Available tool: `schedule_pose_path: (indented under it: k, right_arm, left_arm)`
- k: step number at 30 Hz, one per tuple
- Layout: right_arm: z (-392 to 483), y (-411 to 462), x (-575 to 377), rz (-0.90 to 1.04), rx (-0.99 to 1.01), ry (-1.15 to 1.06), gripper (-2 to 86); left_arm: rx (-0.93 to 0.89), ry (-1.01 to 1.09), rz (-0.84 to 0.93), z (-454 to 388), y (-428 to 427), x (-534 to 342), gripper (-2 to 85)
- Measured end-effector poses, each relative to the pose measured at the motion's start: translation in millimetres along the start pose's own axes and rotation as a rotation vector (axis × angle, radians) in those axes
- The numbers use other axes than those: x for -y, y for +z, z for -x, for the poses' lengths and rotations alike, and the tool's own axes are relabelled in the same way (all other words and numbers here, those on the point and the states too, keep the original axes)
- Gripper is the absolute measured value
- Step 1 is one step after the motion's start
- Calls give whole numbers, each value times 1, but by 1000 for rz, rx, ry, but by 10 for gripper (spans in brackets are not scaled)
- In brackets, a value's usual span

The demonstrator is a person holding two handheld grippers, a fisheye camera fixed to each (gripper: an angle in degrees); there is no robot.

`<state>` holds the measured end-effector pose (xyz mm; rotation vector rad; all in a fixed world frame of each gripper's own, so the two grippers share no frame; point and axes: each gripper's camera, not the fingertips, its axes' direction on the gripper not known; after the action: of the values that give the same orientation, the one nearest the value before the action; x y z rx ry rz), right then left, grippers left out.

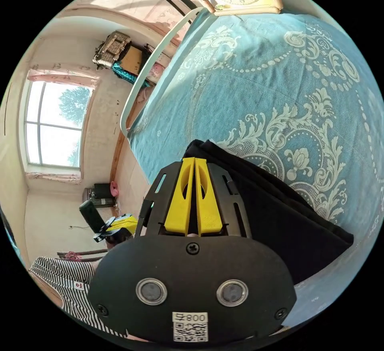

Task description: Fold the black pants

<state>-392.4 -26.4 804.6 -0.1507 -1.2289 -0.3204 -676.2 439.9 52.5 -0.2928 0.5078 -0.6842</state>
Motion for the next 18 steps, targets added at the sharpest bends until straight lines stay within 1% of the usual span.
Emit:
schedule_pose_path:
  k: [2, 3, 4, 6, 9, 13, 14, 15, 18]
  right_arm:
    - [0, 14, 5, 44, -50, -16, 1]
    - [1, 21, 6, 57, -75, -34, 1]
    - [2, 25, 7, 62, -90, -49, 1]
    - [3, 30, 8, 66, -91, -76, 1]
    - [0, 40, 8, 120, -23, -106, 1]
    - [-3, 32, 5, 140, -14, -134, 1]
    - [-3, 28, 4, 124, -8, -142, 1]
    - [-1, 15, -1, 67, -2, -164, 1]
    - [0, -12, -15, -43, -68, -180, 1]
  left_arm:
    - [59, 30, 44, -4, 12, 3, 2]
    - [122, 42, 77, -6, 20, 4, 2]
    - [176, 39, 116, -8, 28, 4, 2]
    - [224, 51, 157, -10, 37, 3, 2]
    - [258, 70, 176, -13, 44, -2, 2]
    - [238, 57, 181, -16, 49, -6, 2]
    - [239, 59, 182, -17, 50, -6, 2]
    - [244, 70, 176, -21, 50, -6, 1]
    - [252, 85, 158, -31, 53, -8, 1]
